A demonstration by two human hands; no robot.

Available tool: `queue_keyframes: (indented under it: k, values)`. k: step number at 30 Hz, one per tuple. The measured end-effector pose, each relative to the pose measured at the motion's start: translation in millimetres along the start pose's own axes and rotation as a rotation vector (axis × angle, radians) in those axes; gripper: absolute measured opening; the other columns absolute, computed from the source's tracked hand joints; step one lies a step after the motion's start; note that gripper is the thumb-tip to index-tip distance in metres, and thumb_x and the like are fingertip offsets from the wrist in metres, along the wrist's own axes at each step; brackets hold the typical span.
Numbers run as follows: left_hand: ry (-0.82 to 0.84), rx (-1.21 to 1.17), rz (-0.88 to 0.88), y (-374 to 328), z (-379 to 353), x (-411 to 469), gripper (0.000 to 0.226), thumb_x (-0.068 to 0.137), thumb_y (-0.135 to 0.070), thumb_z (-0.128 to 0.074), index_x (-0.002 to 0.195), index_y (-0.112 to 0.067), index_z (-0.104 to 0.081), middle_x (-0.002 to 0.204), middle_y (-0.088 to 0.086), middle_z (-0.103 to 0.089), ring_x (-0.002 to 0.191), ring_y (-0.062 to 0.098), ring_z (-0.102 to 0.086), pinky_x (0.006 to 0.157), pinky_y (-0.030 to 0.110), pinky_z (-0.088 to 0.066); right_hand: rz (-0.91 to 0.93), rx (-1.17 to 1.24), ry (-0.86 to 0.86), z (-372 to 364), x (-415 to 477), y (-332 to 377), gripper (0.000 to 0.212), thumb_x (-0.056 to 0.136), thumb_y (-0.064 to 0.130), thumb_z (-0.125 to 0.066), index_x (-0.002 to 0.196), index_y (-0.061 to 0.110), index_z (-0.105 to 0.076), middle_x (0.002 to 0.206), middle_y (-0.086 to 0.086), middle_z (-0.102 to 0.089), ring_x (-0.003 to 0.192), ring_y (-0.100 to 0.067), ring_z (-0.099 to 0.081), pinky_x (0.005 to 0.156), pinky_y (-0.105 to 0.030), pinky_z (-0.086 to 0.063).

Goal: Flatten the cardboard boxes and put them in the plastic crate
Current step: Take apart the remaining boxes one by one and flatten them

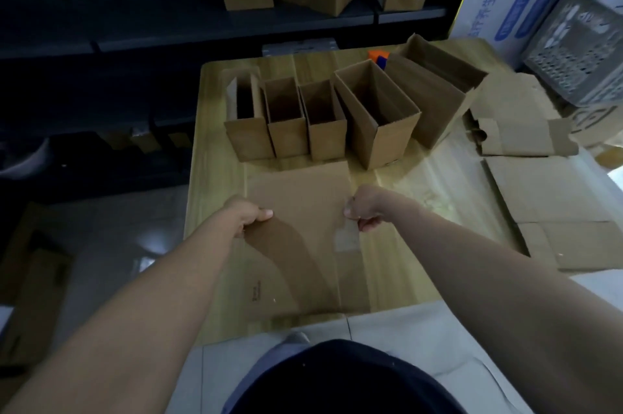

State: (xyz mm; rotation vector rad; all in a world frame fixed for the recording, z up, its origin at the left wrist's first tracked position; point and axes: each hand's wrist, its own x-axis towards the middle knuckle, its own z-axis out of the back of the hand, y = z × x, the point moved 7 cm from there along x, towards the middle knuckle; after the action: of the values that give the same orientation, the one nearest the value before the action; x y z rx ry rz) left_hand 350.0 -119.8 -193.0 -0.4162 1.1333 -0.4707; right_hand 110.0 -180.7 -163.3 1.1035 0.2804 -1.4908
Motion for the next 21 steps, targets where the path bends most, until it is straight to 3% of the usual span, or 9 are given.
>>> queue_keyframes:
  k: [4,7,11,14,17,21]
  values:
    - [-0.155,0.003,-0.094,8,27,17,0.061,0.076,-0.019,-0.079,0.127,-0.001,-0.052,0.127,0.015,-0.056,0.113,0.031,-0.054,0.098,0.041,-0.045,0.062,-0.044,-0.013,-21,18,23,0.019,0.096,0.007,-0.048,0.104,-0.007,-0.057,0.089,-0.02,-0.062,0.074,-0.029,-0.063,0.071,-0.036,-0.053]
    - [-0.285,0.061,-0.129,15,41,25,0.069,0.075,-0.023,-0.079,0.132,-0.003,-0.044,0.132,0.016,-0.051,0.117,0.032,-0.051,0.097,0.039,-0.044,0.109,-0.05,-0.037,-31,29,33,0.029,0.089,0.001,-0.054,0.117,-0.007,-0.056,0.086,-0.012,-0.06,0.066,-0.019,-0.058,0.053,-0.025,-0.049]
    - [-0.466,0.486,-0.2,4,42,21,0.08,0.079,-0.027,-0.073,0.142,-0.005,-0.029,0.146,0.02,-0.032,0.131,0.037,-0.033,0.104,0.046,-0.037,0.176,-0.194,-0.18,-18,34,47,0.025,0.092,0.007,-0.046,0.109,-0.005,-0.059,0.103,-0.016,-0.061,0.082,-0.023,-0.055,0.062,-0.027,-0.042]
    - [-0.295,0.782,-0.336,-9,6,20,0.069,0.081,-0.038,-0.069,0.137,-0.012,-0.04,0.148,0.014,-0.029,0.133,0.034,-0.03,0.107,0.048,-0.032,0.249,-0.207,-0.38,12,31,63,0.023,0.091,0.005,-0.043,0.107,-0.002,-0.059,0.108,-0.016,-0.06,0.091,-0.027,-0.058,0.068,-0.03,-0.046]
    - [-0.066,0.911,-0.339,1,-25,28,0.091,0.081,-0.046,-0.067,0.15,-0.015,-0.017,0.156,0.011,-0.014,0.14,0.034,-0.019,0.113,0.046,-0.025,0.305,-0.169,-0.625,45,13,77,0.023,0.088,0.001,-0.048,0.108,0.001,-0.06,0.103,-0.015,-0.062,0.093,-0.031,-0.061,0.073,-0.035,-0.053]
    - [-0.126,0.974,-0.349,-1,-29,31,0.096,0.079,-0.036,-0.073,0.15,-0.016,-0.011,0.154,0.011,-0.014,0.14,0.035,-0.017,0.113,0.046,-0.025,0.385,-0.215,-0.988,91,-18,83,0.04,0.083,0.005,-0.058,0.123,0.008,-0.053,0.122,-0.013,-0.052,0.116,-0.03,-0.046,0.1,-0.043,-0.042]
